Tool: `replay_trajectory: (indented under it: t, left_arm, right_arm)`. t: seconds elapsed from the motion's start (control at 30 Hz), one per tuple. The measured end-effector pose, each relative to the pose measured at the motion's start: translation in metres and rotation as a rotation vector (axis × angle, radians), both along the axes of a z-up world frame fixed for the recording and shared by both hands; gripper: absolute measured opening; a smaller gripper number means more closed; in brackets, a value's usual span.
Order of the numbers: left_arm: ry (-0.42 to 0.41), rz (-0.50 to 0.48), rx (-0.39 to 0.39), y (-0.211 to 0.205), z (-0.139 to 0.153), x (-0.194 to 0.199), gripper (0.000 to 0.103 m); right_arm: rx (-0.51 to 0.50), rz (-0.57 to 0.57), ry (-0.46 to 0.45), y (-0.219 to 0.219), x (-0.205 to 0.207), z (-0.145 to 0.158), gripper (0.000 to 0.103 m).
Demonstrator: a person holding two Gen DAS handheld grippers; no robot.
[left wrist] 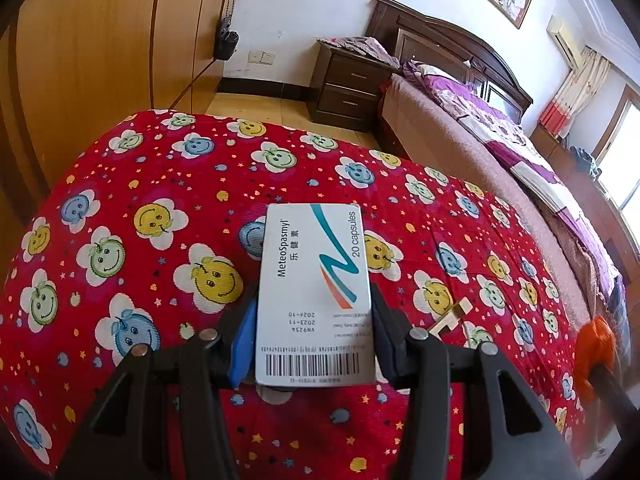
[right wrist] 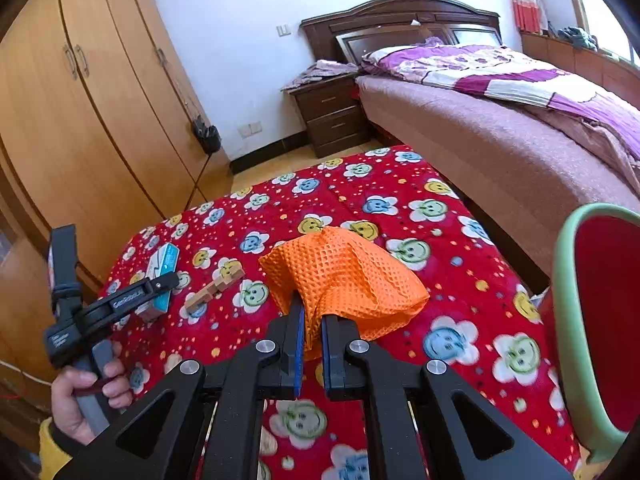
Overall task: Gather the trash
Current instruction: 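Carry the medicine box and orange mesh bag over the red bin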
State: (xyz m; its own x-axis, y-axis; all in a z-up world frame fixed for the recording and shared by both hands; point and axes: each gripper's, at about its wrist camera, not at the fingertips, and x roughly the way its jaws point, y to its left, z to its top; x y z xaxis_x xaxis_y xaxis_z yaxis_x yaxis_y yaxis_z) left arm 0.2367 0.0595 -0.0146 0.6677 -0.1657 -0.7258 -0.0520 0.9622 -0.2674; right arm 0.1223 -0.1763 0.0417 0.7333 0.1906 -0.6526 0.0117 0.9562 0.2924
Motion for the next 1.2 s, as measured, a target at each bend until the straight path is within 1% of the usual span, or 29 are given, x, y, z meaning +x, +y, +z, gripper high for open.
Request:
replay_trajectory:
  t: [0.2, 0.43, 0.73, 1.07, 1.2]
  left_arm:
    - [-0.017, -0.013, -0.018, -0.001, 0.001, -0.005, 0.050]
    - [-0.052, -0.053, -0.017, -0.012, 0.008, -0.015, 0.050]
    - [-0.086, -0.149, 0.011, -0.044, 0.016, -0.026, 0.051]
    - [-0.163, -0.266, 0.049, -0.085, 0.050, -0.049, 0.050]
    - [-0.163, -0.333, 0.029, -0.104, 0.062, -0.061, 0.050]
  right_arm:
    - [0.006, -0.029, -0.035, -0.009, -0.027, 0.009, 0.007]
    - [-0.001, -0.087, -0.074, -0.027, -0.058, 0.018, 0.007]
    - [-0.002, -0.200, -0.114, -0.066, -0.092, 0.028, 0.007]
    - [0.012, -0.338, -0.124, -0.117, -0.126, 0.024, 0.007]
    - [0.033, -0.392, -0.120, -0.137, -0.140, 0.018, 0.007]
